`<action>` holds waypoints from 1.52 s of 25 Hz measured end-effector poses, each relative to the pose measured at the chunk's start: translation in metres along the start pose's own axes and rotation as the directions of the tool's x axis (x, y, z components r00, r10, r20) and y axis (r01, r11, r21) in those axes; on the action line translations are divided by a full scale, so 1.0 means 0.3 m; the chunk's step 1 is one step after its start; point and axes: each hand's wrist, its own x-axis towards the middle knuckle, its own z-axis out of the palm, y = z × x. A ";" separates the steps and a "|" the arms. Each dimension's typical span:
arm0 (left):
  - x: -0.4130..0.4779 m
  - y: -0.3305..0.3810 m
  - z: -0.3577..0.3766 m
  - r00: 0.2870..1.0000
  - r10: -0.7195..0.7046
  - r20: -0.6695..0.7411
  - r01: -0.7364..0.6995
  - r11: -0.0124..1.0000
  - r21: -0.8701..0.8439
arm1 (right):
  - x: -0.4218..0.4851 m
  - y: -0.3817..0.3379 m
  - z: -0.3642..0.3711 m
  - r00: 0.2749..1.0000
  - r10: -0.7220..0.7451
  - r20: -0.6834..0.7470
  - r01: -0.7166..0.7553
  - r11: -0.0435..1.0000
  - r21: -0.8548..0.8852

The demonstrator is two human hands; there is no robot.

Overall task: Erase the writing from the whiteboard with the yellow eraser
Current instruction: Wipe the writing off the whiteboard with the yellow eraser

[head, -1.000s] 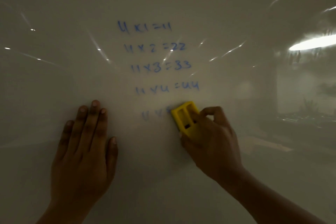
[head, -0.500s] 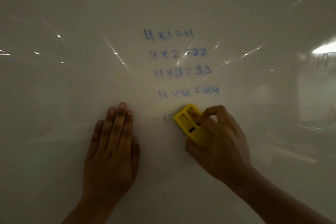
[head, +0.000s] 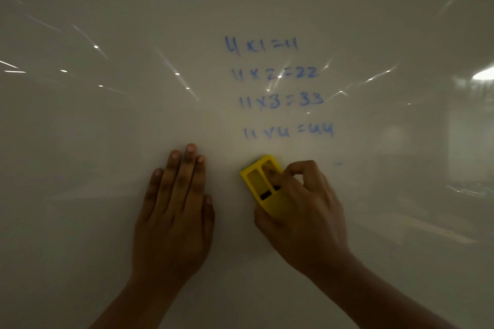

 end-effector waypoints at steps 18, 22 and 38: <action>-0.005 0.002 0.008 1.000 0.001 -0.009 -0.001 1.000 -0.011 | 0.067 0.295 -0.118 0.853 0.465 -0.238 -0.460 0.884 0.081; 0.000 -0.003 0.008 1.000 0.011 -0.016 -0.011 1.000 -0.007 | 0.121 0.131 -0.036 0.975 0.181 -0.127 -0.180 0.983 0.020; -0.005 -0.006 0.009 0.999 0.023 -0.025 -0.023 1.000 -0.014 | 0.179 -0.019 -0.014 0.988 0.092 -0.121 -0.096 0.995 -0.025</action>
